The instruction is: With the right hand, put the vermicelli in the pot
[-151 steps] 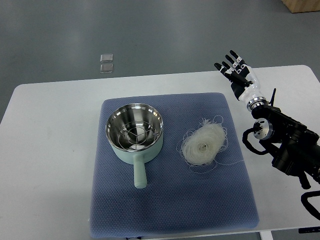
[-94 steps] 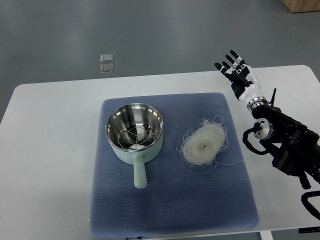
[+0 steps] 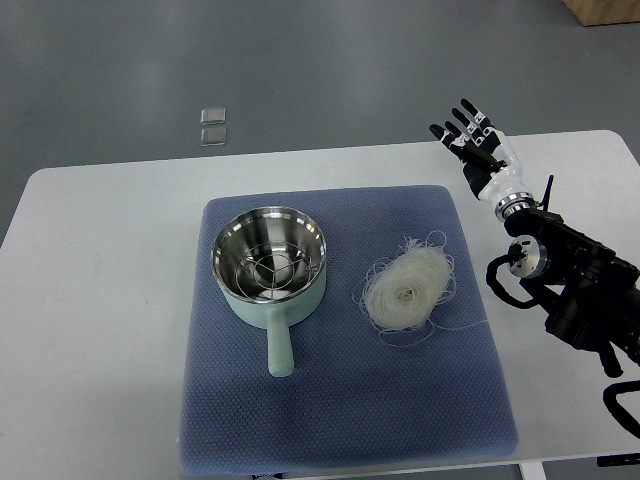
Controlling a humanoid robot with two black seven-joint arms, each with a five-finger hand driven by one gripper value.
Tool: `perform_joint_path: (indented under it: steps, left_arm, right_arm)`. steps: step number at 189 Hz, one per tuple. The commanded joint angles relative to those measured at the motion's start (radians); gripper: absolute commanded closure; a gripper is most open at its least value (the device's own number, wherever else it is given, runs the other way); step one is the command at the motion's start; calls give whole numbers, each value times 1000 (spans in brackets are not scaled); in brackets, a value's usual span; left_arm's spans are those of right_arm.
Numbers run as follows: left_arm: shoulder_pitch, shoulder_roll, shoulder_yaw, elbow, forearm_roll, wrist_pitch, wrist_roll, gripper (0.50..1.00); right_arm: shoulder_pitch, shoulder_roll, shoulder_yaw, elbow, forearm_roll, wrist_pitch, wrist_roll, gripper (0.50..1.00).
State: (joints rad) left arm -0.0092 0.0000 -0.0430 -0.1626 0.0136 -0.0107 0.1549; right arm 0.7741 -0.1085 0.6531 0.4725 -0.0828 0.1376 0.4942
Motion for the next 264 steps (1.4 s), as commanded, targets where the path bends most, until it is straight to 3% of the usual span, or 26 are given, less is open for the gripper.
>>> perform_joint_path:
  steps: [1, 110, 146, 221, 264]
  left_arm:
    - [0, 0, 0, 0, 0, 0, 0, 500]
    - [-12, 0, 0, -2, 0, 0, 0, 500]
    - [-12, 0, 0, -2, 0, 0, 0, 500]
    - [-12, 0, -1, -2, 0, 0, 0, 500]
    - [-12, 0, -1, -2, 0, 0, 0, 500]
  right_arm:
    - [-1, 1, 0, 0, 0, -1, 0, 570]
    - [30, -48, -10, 20, -23, -9, -2, 572]
    - [63, -65, -36, 43, -187, -26, -2, 572]
    - [157, -323, -231, 238, -738, -3, -2, 572]
    - [261, -511, -365, 445, -1018, 111, 0, 572]
